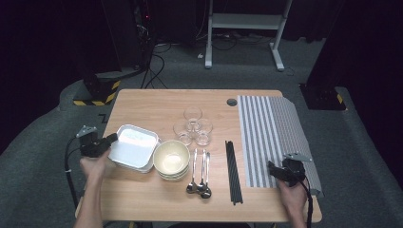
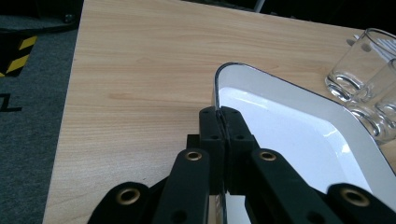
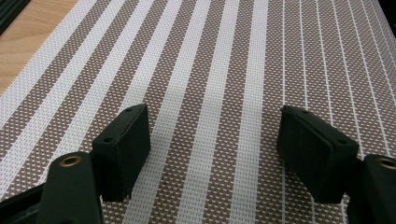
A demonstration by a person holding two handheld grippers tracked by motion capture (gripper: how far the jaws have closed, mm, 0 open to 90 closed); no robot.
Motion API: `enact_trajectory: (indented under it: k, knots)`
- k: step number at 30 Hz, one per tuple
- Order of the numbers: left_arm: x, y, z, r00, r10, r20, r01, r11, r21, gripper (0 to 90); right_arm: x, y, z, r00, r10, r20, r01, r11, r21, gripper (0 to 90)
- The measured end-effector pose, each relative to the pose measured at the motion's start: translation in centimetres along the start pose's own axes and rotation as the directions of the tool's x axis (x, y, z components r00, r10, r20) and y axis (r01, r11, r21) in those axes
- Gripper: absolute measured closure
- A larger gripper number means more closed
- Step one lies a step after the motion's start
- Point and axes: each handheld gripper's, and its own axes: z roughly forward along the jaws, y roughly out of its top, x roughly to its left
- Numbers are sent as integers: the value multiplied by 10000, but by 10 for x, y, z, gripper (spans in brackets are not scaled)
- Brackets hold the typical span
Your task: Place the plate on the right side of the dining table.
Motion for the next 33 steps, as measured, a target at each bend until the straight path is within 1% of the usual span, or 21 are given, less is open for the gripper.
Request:
enact_trajectory:
  k: [10,20,23,31,33]
  knots:
    - [-1,2,-4,9986,-536,23,536,9985,-55,888,0,0,0,10000,-4,3,4,10000,-2,257]
    - [-4,7,-6,9977,-673,113,674,9976,-122,888,0,0,0,10000,-32,19,32,10000,-14,261]
    - [-5,9,-7,9980,-624,91,625,9980,-120,888,1,0,0,10000,-93,29,93,9999,-44,267]
    - [-8,12,-9,9977,-654,167,657,9977,-150,888,0,0,0,10000,-74,11,74,10000,-33,266]
    - [-8,14,-10,9971,-742,179,746,9970,-214,888,0,0,0,10000,-72,11,72,10000,-33,266]
